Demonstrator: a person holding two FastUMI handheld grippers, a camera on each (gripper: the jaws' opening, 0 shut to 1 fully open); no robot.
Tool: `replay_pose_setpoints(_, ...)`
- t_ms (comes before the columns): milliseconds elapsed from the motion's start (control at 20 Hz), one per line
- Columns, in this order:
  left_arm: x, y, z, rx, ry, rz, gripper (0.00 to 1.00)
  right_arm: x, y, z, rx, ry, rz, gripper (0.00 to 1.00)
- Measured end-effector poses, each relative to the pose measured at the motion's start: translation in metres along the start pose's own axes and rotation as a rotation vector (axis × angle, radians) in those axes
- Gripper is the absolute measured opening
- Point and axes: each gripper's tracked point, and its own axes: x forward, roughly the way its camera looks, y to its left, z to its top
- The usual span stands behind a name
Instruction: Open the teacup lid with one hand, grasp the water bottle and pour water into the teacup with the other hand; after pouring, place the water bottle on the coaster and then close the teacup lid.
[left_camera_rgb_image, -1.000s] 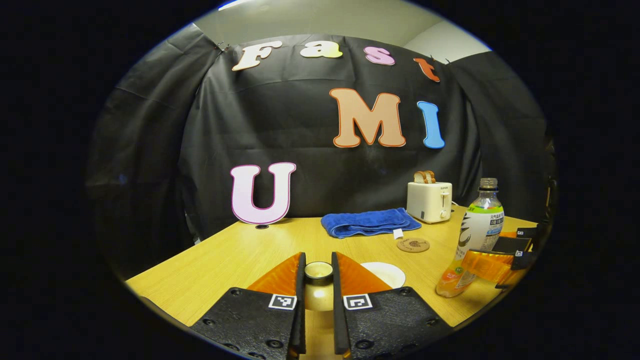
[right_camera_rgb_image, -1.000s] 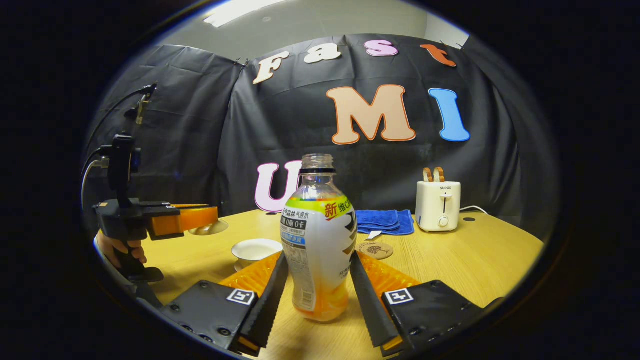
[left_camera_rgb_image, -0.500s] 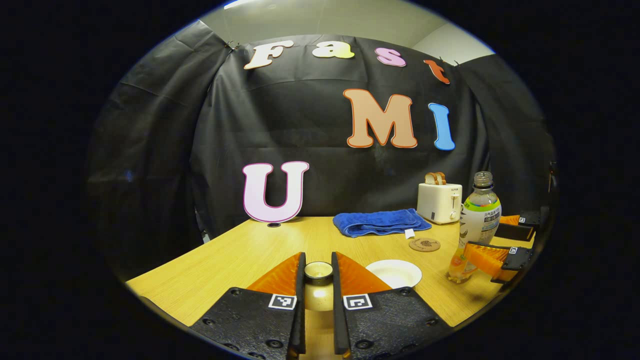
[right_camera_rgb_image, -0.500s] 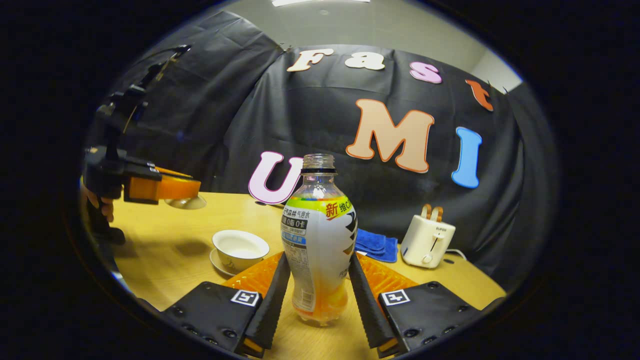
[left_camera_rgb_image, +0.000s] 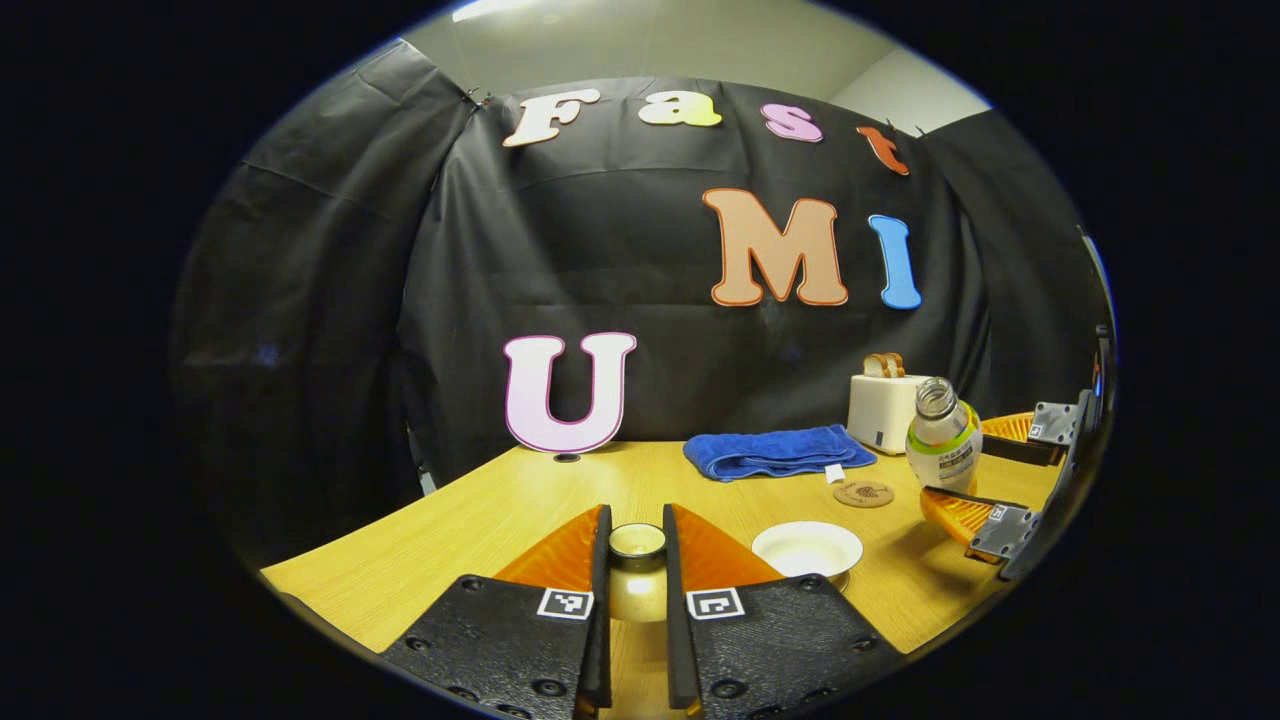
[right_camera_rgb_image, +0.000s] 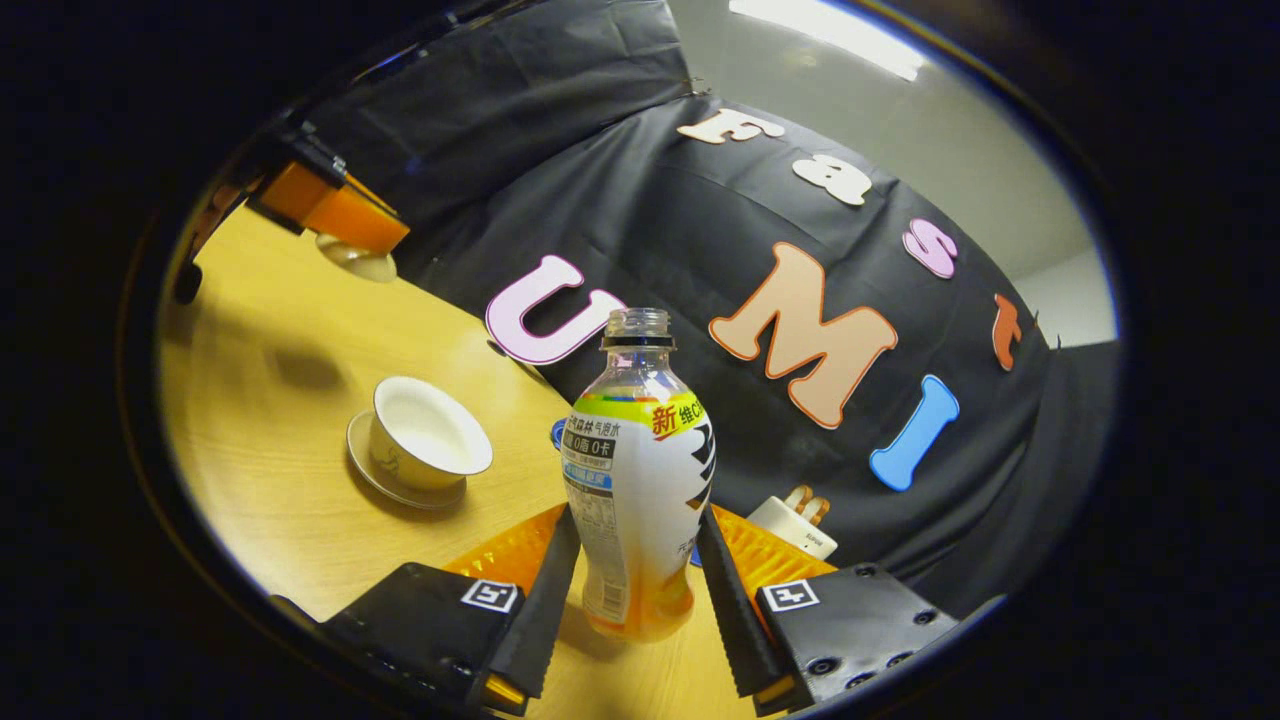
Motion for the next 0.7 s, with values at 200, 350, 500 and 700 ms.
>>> replay_pose_setpoints(200,-0.003,0.005,-0.004,-0.015,0.0,0.003,0.19,0.002,0.006,0.0,-0.172,-0.017,0.007,0.73)
replay_pose_setpoints(350,-0.004,0.006,-0.006,-0.021,0.003,0.003,0.19,0.013,0.019,-0.001,-0.261,-0.021,0.017,0.72)
replay_pose_setpoints(500,-0.006,0.007,-0.006,-0.021,-0.002,0.005,0.19,0.019,0.017,-0.003,-0.329,-0.018,0.019,0.73)
replay_pose_setpoints(700,-0.007,0.005,-0.006,-0.022,0.0,-0.004,0.19,0.024,0.016,-0.005,-0.385,-0.006,0.037,0.72)
